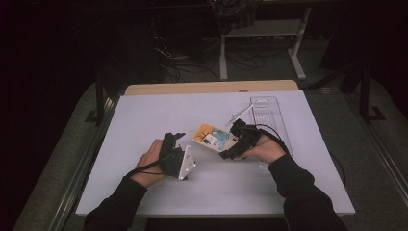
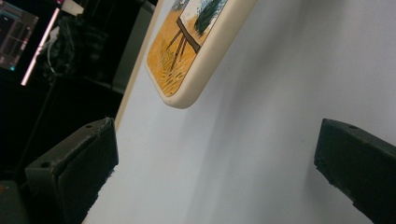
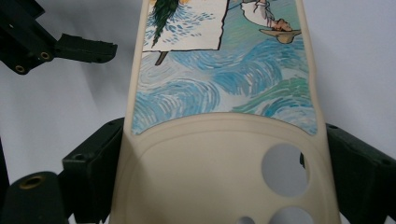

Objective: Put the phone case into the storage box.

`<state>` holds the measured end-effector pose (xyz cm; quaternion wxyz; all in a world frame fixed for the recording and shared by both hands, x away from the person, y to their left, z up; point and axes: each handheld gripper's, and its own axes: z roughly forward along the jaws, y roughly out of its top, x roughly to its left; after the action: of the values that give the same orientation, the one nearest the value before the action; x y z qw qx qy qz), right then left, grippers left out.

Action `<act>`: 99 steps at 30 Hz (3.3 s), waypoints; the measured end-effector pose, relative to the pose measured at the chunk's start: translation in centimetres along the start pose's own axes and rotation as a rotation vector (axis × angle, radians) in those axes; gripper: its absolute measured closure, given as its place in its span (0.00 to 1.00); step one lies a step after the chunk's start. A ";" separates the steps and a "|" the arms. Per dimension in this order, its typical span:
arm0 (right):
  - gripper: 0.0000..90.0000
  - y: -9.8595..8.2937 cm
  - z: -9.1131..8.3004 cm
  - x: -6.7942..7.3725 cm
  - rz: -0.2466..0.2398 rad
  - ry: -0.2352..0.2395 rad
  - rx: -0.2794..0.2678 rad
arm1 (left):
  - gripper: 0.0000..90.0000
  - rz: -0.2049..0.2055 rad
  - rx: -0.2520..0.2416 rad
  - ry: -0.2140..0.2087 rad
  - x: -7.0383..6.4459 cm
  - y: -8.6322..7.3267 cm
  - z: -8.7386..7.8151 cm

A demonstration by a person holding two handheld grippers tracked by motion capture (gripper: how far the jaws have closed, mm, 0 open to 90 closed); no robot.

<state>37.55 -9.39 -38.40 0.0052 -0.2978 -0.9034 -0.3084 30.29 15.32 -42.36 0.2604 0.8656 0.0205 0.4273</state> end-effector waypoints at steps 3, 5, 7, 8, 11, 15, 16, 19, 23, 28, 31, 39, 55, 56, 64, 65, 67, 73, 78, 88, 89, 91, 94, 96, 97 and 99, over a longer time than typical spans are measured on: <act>0.11 0.0 0.0 0.0 0.002 0.006 0.002 | 0.00 0.019 -0.006 0.018 -0.2 0.0 0.1; 0.11 0.0 0.0 -0.1 -0.007 0.002 0.004 | 0.00 0.033 -0.009 0.034 -0.4 0.1 0.2; 0.11 0.0 0.1 -0.1 -0.013 -0.004 0.005 | 0.00 0.054 -0.001 0.046 -0.5 0.1 0.2; 0.11 0.0 0.1 -0.1 -0.014 -0.004 0.005 | 0.00 0.064 0.001 0.054 -0.6 0.2 0.2; 0.11 0.1 0.1 -0.1 -0.012 -0.004 0.004 | 0.00 0.110 0.005 0.096 -0.8 0.4 0.2; 0.11 0.1 0.1 0.0 0.002 0.005 -0.001 | 0.00 0.158 0.006 0.124 -1.1 0.6 0.3; 0.11 0.1 0.1 0.0 0.004 0.005 -0.002 | 0.00 0.164 0.004 0.129 -1.2 0.7 0.3; 0.11 0.1 0.1 0.0 0.004 0.005 -0.003 | 0.00 0.201 0.004 0.158 -1.3 0.8 0.3; 0.11 0.1 0.0 -0.1 0.005 0.009 -0.004 | 0.00 0.255 0.011 0.186 -1.6 0.9 0.4; 0.11 0.2 0.1 -0.1 0.007 0.010 -0.004 | 0.00 0.275 0.004 0.206 -1.8 1.1 0.5; 0.11 0.4 0.1 -0.1 0.007 0.013 -0.009 | 0.00 0.285 0.001 0.211 -1.9 1.1 0.5; 0.11 1.4 0.3 0.3 -0.001 0.023 -0.015 | 0.00 0.311 -0.001 0.239 -2.0 1.2 0.6; 0.11 3.2 1.4 1.2 -0.074 0.038 -0.028 | 0.00 0.325 -0.001 0.266 -2.1 1.1 0.7; 0.11 3.2 1.4 1.2 -0.076 0.039 -0.028 | 0.00 0.327 0.000 0.265 -2.1 1.1 0.7; 0.11 2.9 1.2 1.2 -0.091 0.038 -0.030 | 0.07 0.344 -0.004 0.282 -2.2 1.0 1.0; 0.11 2.9 1.2 1.2 -0.090 0.038 -0.031 | 0.08 0.347 -0.004 0.284 -2.3 1.0 1.0; 0.11 2.9 1.1 1.2 -0.091 0.042 -0.032 | 0.10 0.372 0.016 0.292 -2.2 1.0 0.9; 0.11 2.9 1.2 1.3 -0.104 0.046 -0.033 | 0.17 0.393 0.010 0.325 -2.3 1.1 0.8; 0.11 3.0 1.3 1.4 -0.117 0.046 -0.034 | 0.24 0.405 0.001 0.337 -2.3 1.1 0.8; 0.11 3.0 1.3 1.5 -0.106 0.052 -0.032 | 0.43 0.444 -0.013 0.348 -2.6 1.2 0.7; 0.11 3.0 1.3 1.5 -0.102 0.053 -0.031 | 0.43 0.450 -0.015 0.352 -2.6 1.2 0.7; 0.11 3.0 1.4 1.5 -0.106 0.052 -0.032 | 0.45 0.455 -0.018 0.356 -2.7 1.2 0.7; 0.11 3.0 1.4 1.5 -0.109 0.051 -0.030 | 0.47 0.474 -0.024 0.367 -2.8 1.3 0.7; 0.11 3.0 1.4 1.4 -0.112 0.051 -0.034 | 0.48 0.478 -0.036 0.375 -2.9 1.4 0.7; 0.11 3.0 1.4 1.4 -0.111 0.050 -0.035 | 0.48 0.482 -0.039 0.378 -3.0 1.4 0.7; 0.11 3.0 1.4 1.4 -0.112 0.052 -0.033 | 0.49 0.488 -0.039 0.382 -3.0 1.4 0.7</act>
<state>38.27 -5.95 -37.60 0.0067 -0.2389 -0.9130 -0.3307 28.62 13.02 -44.20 0.1582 0.7437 -0.1475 0.6326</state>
